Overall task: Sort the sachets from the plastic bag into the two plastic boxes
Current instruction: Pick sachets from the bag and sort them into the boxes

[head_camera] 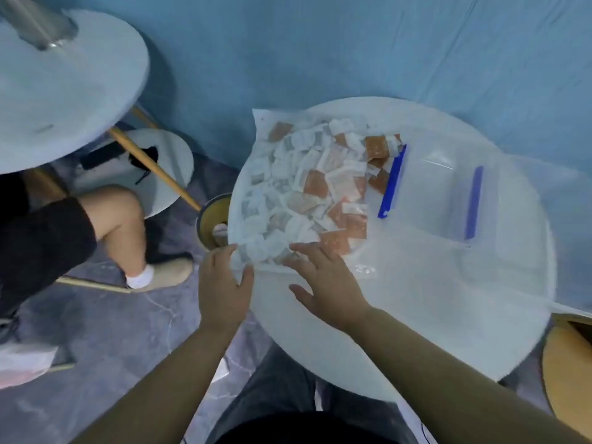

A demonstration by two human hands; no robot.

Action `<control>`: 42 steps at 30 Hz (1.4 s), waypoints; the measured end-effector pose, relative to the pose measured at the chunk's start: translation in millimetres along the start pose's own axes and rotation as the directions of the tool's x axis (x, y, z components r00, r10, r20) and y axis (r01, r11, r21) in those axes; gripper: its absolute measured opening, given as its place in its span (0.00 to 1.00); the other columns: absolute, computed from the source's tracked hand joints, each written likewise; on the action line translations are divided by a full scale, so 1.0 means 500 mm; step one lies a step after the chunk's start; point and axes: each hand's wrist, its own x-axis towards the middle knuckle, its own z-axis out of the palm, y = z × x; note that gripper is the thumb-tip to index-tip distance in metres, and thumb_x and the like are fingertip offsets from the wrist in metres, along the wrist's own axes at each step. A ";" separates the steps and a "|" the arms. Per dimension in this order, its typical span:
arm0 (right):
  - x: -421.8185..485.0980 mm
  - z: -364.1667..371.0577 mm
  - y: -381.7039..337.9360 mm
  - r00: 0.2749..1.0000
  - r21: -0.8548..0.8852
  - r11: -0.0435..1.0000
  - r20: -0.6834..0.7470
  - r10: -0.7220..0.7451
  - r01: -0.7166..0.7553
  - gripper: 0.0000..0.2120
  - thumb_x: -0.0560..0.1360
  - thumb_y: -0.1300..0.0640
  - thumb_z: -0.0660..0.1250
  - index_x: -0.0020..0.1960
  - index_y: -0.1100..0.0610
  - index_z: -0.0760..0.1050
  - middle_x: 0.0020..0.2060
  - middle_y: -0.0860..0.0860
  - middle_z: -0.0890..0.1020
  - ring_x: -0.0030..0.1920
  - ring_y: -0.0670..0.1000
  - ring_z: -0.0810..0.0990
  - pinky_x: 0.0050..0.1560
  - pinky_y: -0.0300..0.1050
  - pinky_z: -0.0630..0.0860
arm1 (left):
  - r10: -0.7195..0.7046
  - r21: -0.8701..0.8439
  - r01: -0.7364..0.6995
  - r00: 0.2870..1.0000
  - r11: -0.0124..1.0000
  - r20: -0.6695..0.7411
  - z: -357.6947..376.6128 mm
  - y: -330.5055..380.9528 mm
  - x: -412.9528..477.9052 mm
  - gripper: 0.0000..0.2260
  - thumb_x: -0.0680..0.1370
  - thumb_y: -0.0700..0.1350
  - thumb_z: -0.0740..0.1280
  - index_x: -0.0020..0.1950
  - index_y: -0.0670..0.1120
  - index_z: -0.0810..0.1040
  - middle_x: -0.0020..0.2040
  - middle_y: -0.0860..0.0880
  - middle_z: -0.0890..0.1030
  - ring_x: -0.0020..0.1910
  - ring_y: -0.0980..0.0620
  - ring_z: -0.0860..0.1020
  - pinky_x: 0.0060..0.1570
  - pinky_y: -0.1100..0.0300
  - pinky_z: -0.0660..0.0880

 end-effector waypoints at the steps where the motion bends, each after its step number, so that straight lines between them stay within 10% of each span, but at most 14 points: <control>1: 0.018 0.018 -0.008 0.998 -0.018 0.998 -0.005 -0.062 0.062 0.20 0.67 0.52 0.73 0.58 0.52 0.76 0.58 0.52 0.78 0.57 0.57 0.76 0.57 0.51 0.73 | -0.091 -0.081 0.090 0.996 0.993 -0.014 -0.006 -0.008 0.013 0.10 0.77 0.44 0.65 0.56 0.40 0.75 0.52 0.41 0.77 0.52 0.43 0.74 0.49 0.60 0.69; 6: 0.066 0.107 -0.027 0.998 -0.079 0.995 -0.006 -0.068 0.067 0.20 0.64 0.45 0.73 0.54 0.50 0.79 0.53 0.50 0.79 0.53 0.55 0.77 0.51 0.51 0.75 | -0.282 -0.275 0.317 0.946 0.908 0.161 -0.004 -0.067 0.061 0.05 0.77 0.47 0.65 0.47 0.46 0.76 0.43 0.47 0.79 0.39 0.51 0.76 0.34 0.62 0.69; 18: 0.068 0.181 -0.013 0.922 -0.167 0.979 -0.347 -0.169 0.117 0.12 0.73 0.51 0.60 0.40 0.53 0.81 0.37 0.50 0.80 0.37 0.56 0.78 0.39 0.47 0.71 | -0.093 -0.605 0.189 0.978 0.773 0.188 -0.004 -0.129 0.074 0.05 0.75 0.38 0.67 0.43 0.47 0.79 0.33 0.50 0.81 0.32 0.53 0.75 0.34 0.61 0.74; 26: 0.076 0.161 -0.028 0.937 0.143 0.990 -0.347 0.043 0.007 0.15 0.74 0.50 0.57 0.45 0.56 0.79 0.38 0.51 0.80 0.40 0.55 0.79 0.42 0.55 0.76 | 0.263 -0.435 -0.189 0.958 0.880 0.115 -0.035 -0.126 0.076 0.11 0.76 0.36 0.65 0.51 0.50 0.81 0.46 0.55 0.82 0.45 0.57 0.80 0.50 0.64 0.76; 32: 0.091 0.161 -0.052 0.935 0.070 0.995 -0.353 -0.038 0.067 0.16 0.71 0.44 0.61 0.50 0.54 0.79 0.38 0.47 0.78 0.39 0.50 0.76 0.41 0.51 0.76 | 0.470 -0.217 -0.478 0.878 0.851 -0.087 -0.032 -0.132 0.099 0.07 0.72 0.38 0.71 0.49 0.44 0.84 0.42 0.54 0.81 0.42 0.57 0.79 0.48 0.60 0.76; 42: 0.132 0.178 -0.086 0.883 -0.147 0.987 -0.453 -0.121 0.060 0.11 0.71 0.48 0.63 0.40 0.52 0.81 0.34 0.49 0.79 0.33 0.54 0.77 0.34 0.46 0.68 | 0.537 -0.078 -0.543 0.839 0.836 -0.087 -0.041 -0.141 0.103 0.03 0.71 0.40 0.72 0.44 0.43 0.84 0.39 0.49 0.83 0.36 0.55 0.78 0.42 0.70 0.73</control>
